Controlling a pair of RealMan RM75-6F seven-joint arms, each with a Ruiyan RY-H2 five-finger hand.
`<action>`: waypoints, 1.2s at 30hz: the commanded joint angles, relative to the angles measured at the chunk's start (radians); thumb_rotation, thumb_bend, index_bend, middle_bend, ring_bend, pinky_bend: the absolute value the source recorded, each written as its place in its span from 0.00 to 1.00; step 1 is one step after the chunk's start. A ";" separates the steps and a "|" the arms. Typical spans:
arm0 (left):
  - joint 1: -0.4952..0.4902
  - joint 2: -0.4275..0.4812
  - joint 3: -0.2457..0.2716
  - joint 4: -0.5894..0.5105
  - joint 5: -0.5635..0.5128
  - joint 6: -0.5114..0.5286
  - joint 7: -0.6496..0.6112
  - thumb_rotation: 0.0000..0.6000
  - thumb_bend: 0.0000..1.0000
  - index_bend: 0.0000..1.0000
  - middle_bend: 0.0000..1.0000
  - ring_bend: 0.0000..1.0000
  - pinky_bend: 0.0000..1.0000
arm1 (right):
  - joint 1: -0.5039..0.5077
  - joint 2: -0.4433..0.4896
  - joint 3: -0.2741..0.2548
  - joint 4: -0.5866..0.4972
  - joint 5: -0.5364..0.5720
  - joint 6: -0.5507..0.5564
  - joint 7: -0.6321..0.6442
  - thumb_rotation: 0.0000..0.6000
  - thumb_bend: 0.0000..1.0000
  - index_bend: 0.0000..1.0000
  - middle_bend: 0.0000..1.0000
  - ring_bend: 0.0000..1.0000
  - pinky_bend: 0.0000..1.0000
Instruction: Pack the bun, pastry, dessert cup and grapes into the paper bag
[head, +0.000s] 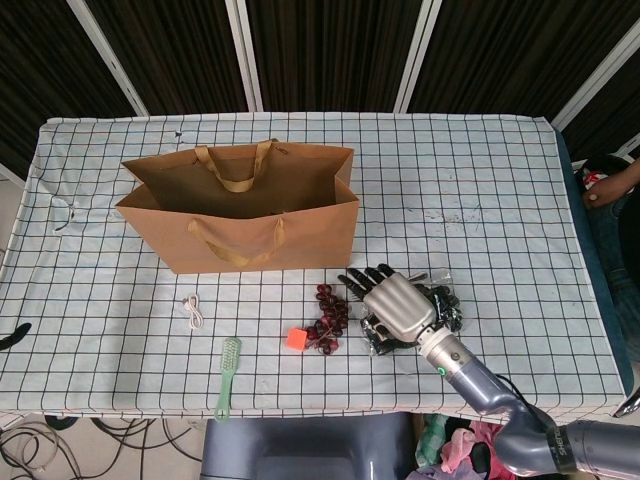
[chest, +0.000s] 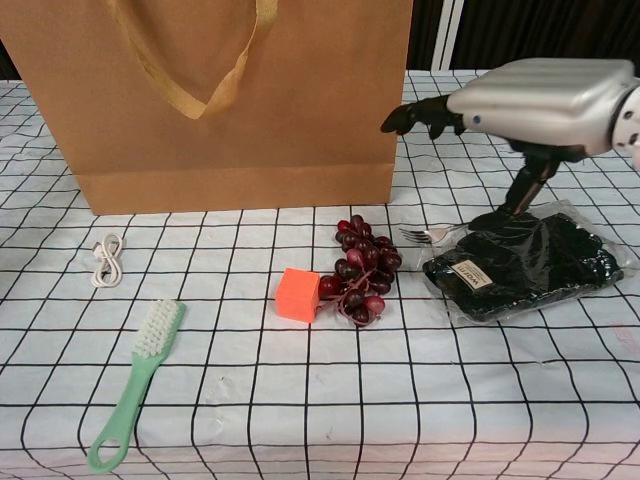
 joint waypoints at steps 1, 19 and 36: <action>0.000 -0.001 0.000 0.001 -0.001 -0.001 0.003 1.00 0.03 0.13 0.07 0.00 0.05 | 0.042 -0.058 -0.006 0.058 -0.027 -0.042 -0.031 1.00 0.13 0.09 0.11 0.19 0.23; -0.001 -0.002 0.000 0.001 -0.002 -0.004 0.005 1.00 0.03 0.13 0.07 0.00 0.05 | 0.174 -0.257 0.012 0.130 0.225 -0.124 -0.215 1.00 0.13 0.09 0.10 0.19 0.23; -0.002 -0.001 -0.001 0.002 -0.004 -0.008 0.002 1.00 0.03 0.15 0.07 0.00 0.05 | 0.216 -0.312 -0.008 0.196 0.392 -0.093 -0.271 1.00 0.13 0.10 0.14 0.21 0.23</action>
